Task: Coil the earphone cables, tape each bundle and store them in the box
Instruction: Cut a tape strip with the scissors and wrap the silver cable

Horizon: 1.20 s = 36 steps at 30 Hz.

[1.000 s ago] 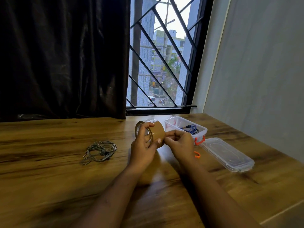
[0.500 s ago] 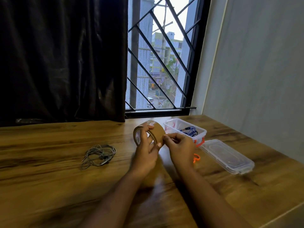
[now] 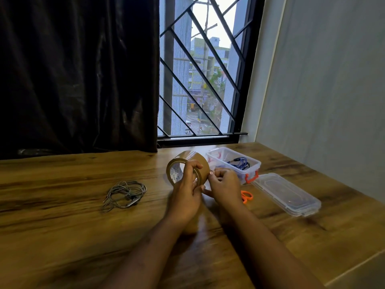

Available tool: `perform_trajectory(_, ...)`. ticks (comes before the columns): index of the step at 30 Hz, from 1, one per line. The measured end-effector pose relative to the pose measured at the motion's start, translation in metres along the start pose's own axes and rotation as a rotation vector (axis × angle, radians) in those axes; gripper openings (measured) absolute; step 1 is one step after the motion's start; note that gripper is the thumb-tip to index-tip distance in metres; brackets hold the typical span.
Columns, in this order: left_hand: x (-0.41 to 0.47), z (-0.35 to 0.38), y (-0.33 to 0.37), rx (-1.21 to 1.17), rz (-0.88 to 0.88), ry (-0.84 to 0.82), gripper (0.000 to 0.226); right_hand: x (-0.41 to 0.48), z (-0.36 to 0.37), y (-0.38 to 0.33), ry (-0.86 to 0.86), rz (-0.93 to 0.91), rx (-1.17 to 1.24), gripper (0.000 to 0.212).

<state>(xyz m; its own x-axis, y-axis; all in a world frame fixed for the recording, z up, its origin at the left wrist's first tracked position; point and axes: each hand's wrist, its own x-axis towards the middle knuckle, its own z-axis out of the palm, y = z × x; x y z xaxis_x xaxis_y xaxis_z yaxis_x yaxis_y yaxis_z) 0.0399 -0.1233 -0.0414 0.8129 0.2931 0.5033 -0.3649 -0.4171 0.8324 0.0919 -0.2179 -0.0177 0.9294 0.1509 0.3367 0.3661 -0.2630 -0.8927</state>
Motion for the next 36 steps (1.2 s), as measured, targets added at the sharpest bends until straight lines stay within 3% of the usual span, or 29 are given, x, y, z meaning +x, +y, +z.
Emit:
perform_trajectory(2,0.000,0.000,0.003,0.003,0.005,0.011,0.067,0.006,0.001,0.005,0.008,-0.070,-0.152,0.033)
perform_trajectory(6,0.000,0.000,0.002,0.012,-0.009,0.006,0.061,0.004,-0.003,0.000,-0.122,-0.221,-0.375,0.014)
perform_trajectory(8,-0.001,0.000,0.002,0.019,-0.011,0.006,0.063,0.001,-0.003,-0.003,-0.283,-0.278,-0.503,0.031)
perform_trajectory(10,-0.001,0.000,0.003,0.009,-0.012,0.023,0.064,0.007,0.001,0.006,-0.241,-0.348,-0.715,0.047)
perform_trajectory(14,-0.001,0.000,0.005,-0.012,-0.021,0.030,0.065,0.009,0.002,0.005,-0.259,-0.438,-0.809,0.049)
perform_trajectory(16,-0.001,0.000,0.003,-0.017,-0.020,0.034,0.063,0.002,-0.001,0.000,-0.207,-0.480,-0.939,0.039)
perform_trajectory(18,-0.001,0.000,0.002,-0.016,-0.025,0.037,0.062,0.003,-0.003,-0.004,-0.241,-0.477,-0.945,0.031)
perform_trajectory(23,0.000,0.001,0.003,-0.026,-0.045,0.054,0.062,0.005,-0.004,0.002,-0.252,-0.509,-0.986,0.034)
perform_trajectory(25,0.000,0.000,0.003,-0.044,-0.048,0.068,0.063,0.006,-0.001,0.004,-0.221,-0.399,-0.801,0.033)
perform_trajectory(28,0.001,-0.003,0.004,-0.068,-0.059,0.106,0.065,0.006,0.003,0.001,-0.095,-0.019,-0.023,0.019)
perform_trajectory(30,0.002,-0.003,0.005,-0.080,-0.051,0.112,0.063,0.008,0.002,-0.001,-0.113,0.129,0.301,0.022)
perform_trajectory(32,0.002,-0.003,0.004,-0.072,-0.048,0.120,0.063,0.006,-0.001,-0.005,-0.094,0.144,0.376,0.020)
perform_trajectory(36,0.002,-0.001,0.001,-0.053,-0.069,0.106,0.055,0.003,-0.005,-0.002,0.037,0.050,0.269,0.009)
